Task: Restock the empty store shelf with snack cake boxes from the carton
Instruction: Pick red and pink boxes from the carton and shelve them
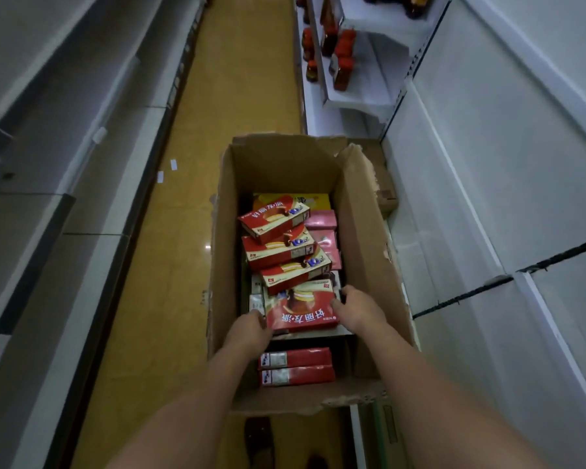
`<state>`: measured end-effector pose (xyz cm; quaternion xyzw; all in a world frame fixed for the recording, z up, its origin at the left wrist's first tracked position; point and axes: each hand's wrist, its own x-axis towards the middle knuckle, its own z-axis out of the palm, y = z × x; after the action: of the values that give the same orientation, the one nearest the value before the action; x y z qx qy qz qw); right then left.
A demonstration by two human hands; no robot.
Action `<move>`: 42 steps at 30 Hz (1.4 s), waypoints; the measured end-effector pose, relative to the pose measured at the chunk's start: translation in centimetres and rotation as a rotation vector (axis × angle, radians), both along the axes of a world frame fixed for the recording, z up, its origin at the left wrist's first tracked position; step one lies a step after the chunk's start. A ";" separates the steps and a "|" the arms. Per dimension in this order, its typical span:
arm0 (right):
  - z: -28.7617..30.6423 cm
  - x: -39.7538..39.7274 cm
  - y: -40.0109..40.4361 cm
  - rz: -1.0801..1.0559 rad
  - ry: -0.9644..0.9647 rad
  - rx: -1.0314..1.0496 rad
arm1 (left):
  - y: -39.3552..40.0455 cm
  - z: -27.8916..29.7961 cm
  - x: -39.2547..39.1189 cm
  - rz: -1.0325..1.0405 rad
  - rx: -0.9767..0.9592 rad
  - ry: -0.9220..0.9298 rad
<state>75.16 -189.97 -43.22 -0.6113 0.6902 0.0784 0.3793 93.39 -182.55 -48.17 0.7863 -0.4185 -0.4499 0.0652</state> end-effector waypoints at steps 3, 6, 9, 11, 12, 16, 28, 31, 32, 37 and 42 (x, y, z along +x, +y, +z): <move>-2.7 0.0 -1.3 0.009 0.036 0.067 | 0.0 -3.3 -0.7 -0.049 0.126 0.037; -6.1 -0.3 -1.5 0.035 0.061 0.196 | 0.3 -5.9 -0.8 -0.016 0.231 0.055; -9.8 -0.7 0.0 0.115 0.096 0.403 | 0.9 -8.1 -0.8 0.047 0.321 0.087; -11.8 -0.7 0.9 0.119 0.111 0.480 | 1.2 -9.5 -0.8 0.082 0.367 0.087; -12.5 -0.7 1.1 0.110 0.118 0.487 | 1.2 -10.4 -0.9 0.087 0.385 0.092; -14.2 -0.4 0.2 0.062 0.151 0.479 | 1.0 -12.5 -1.2 0.083 0.441 0.163; -15.9 1.6 2.0 -0.179 0.201 0.660 | 1.6 -15.1 -1.9 0.141 0.438 0.284; -15.9 1.6 1.7 -0.244 0.092 0.643 | 1.5 -14.5 -1.6 0.088 0.459 0.300; -15.6 1.6 1.6 -0.246 0.085 0.631 | 1.7 -14.2 -1.4 0.037 0.481 0.308; -13.6 1.2 1.1 -0.128 0.169 0.572 | 1.9 -11.5 -1.9 -0.150 0.434 0.213; -10.5 1.1 1.0 -0.013 0.238 0.514 | 2.7 -7.8 -2.2 -0.253 0.299 0.078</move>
<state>76.30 -188.95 -53.75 -0.4771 0.6913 0.3193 0.4388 91.16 -179.89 -55.97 0.7103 -0.4394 -0.5419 -0.0933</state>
